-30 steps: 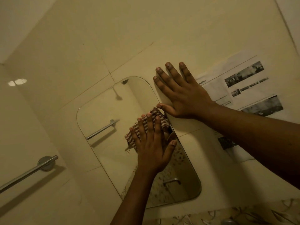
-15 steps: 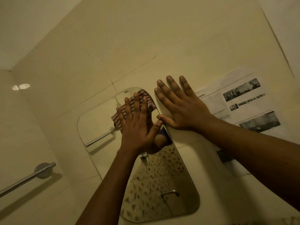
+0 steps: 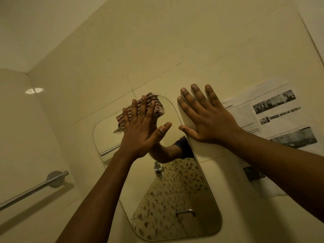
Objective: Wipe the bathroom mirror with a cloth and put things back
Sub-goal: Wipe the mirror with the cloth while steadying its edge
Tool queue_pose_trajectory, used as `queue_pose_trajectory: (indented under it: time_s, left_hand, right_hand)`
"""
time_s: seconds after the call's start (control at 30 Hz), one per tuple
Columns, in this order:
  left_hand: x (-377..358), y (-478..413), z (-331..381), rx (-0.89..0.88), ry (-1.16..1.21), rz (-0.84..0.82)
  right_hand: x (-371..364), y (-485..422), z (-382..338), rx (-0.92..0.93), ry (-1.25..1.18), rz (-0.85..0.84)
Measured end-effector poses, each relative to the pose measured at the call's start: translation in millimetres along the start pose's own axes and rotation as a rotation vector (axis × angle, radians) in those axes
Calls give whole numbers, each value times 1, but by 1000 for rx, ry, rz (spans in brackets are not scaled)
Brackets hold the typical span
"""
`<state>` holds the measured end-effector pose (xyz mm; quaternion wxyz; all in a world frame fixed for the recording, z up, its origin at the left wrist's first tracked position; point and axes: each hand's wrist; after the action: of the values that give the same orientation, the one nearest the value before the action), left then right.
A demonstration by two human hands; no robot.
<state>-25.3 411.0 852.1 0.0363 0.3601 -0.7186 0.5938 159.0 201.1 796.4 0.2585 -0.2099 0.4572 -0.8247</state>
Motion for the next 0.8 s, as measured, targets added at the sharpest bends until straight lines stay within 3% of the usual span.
queue_pose_trajectory:
  time_s: [0.6, 0.8]
  left_hand:
    - [-3, 40, -119, 103, -57, -51]
    - [-8, 46, -117, 150, -77, -66]
  right_hand:
    - [-4, 1, 1, 2, 3, 46]
    - [-2, 0, 0, 7, -10, 33]
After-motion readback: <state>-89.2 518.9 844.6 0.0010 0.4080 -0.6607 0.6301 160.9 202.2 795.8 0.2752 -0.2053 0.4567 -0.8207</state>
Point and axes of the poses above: each hand's wrist, its own y-axis away from the middle knuckle, its own x-axis out of the back of the hand, z = x × y, and after that the axes turned 10 degrees about x, right-handed
